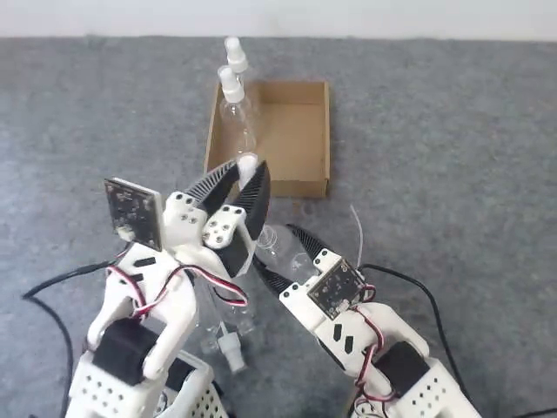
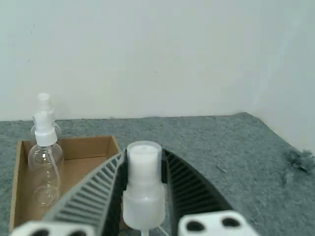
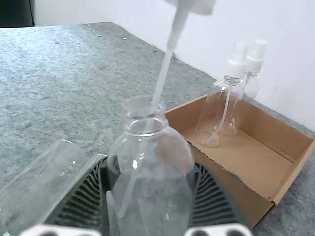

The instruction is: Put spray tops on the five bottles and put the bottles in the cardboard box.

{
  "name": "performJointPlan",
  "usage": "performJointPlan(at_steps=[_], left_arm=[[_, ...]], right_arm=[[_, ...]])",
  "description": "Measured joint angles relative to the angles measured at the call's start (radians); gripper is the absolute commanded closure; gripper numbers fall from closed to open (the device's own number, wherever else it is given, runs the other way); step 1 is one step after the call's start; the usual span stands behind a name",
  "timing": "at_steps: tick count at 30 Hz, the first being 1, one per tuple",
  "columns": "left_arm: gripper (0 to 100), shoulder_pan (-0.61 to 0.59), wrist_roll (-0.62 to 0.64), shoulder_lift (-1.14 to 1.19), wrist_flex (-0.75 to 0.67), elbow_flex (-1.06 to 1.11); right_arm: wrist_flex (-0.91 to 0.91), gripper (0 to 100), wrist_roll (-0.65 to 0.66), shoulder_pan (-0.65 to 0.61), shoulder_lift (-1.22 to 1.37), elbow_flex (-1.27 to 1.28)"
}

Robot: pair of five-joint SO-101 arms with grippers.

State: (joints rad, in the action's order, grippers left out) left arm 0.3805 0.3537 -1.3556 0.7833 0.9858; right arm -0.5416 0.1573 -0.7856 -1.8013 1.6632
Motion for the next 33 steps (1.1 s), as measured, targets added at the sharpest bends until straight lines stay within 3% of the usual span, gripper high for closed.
performJointPlan(at_steps=[15,24,33], left_arm=[[99,0.014,-0.005,-0.002,-0.005,0.029],[99,0.117,-0.078,0.0,-0.147,0.167],[99,0.138,-0.094,0.0,-0.164,0.175]], right_arm=[[0.0,99.2,0.0,0.057,0.0,0.0],[0.0,99.2,0.0,0.121,0.0,0.0],[0.0,99.2,0.0,0.146,0.0,0.0]])
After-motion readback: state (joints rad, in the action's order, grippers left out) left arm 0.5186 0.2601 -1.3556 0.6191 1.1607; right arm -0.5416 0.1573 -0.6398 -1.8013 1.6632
